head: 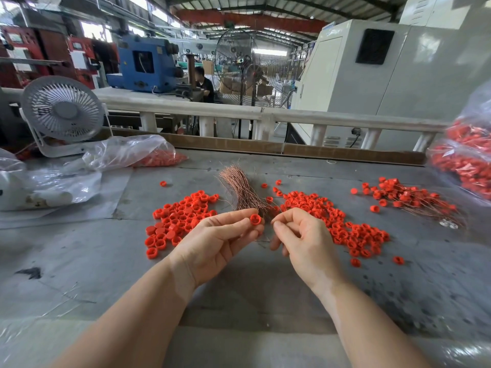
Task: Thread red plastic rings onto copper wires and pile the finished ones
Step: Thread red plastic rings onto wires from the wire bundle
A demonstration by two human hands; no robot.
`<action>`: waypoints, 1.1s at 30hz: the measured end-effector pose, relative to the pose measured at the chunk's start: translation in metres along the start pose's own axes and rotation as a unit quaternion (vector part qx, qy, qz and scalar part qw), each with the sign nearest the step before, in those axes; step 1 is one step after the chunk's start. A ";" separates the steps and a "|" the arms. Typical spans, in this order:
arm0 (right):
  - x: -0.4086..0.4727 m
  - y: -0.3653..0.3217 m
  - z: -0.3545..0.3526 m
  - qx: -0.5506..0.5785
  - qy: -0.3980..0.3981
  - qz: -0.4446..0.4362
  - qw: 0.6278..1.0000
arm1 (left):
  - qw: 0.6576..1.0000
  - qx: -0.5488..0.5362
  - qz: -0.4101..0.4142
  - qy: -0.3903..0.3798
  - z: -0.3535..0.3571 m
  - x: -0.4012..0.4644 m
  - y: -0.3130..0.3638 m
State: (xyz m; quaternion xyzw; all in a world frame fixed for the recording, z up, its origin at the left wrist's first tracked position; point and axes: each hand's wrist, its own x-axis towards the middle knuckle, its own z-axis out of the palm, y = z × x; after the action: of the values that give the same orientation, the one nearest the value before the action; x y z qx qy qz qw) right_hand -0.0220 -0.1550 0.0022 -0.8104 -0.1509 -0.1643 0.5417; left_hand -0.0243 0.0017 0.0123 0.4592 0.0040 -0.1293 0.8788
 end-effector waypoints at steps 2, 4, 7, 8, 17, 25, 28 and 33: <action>0.001 0.000 0.000 0.006 0.003 -0.003 1.000 | 1.000 -0.004 -0.002 -0.001 0.000 0.000 0.000; 0.001 0.001 0.001 0.009 0.006 -0.005 1.000 | 1.000 -0.006 -0.002 0.000 -0.001 0.001 -0.001; 0.001 0.002 0.000 0.011 0.009 -0.001 1.000 | 1.000 -0.003 0.003 0.006 -0.001 0.002 -0.002; 0.001 0.003 0.000 0.011 0.010 -0.001 1.000 | 1.000 0.001 0.007 0.009 -0.001 0.003 -0.003; 0.002 0.005 -0.001 -0.019 0.018 -0.027 0.999 | 0.999 0.030 0.020 0.006 -0.002 0.003 -0.004; 0.003 0.006 -0.001 -0.020 0.024 -0.032 0.999 | 1.000 0.008 0.015 -0.014 -0.002 0.003 -0.004; 0.003 0.006 -0.001 -0.016 0.028 -0.031 0.999 | 1.000 0.008 0.015 -0.019 -0.002 0.003 -0.004; 0.003 0.006 -0.001 -0.016 0.027 -0.031 0.999 | 1.000 0.010 0.014 -0.022 -0.002 0.001 -0.003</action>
State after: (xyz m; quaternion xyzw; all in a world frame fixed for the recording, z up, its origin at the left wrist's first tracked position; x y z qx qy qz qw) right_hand -0.0168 -0.1581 -0.0014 -0.8089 -0.1585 -0.2055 0.5276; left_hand -0.0234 0.0013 0.0087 0.4650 -0.0225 -0.1273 0.8758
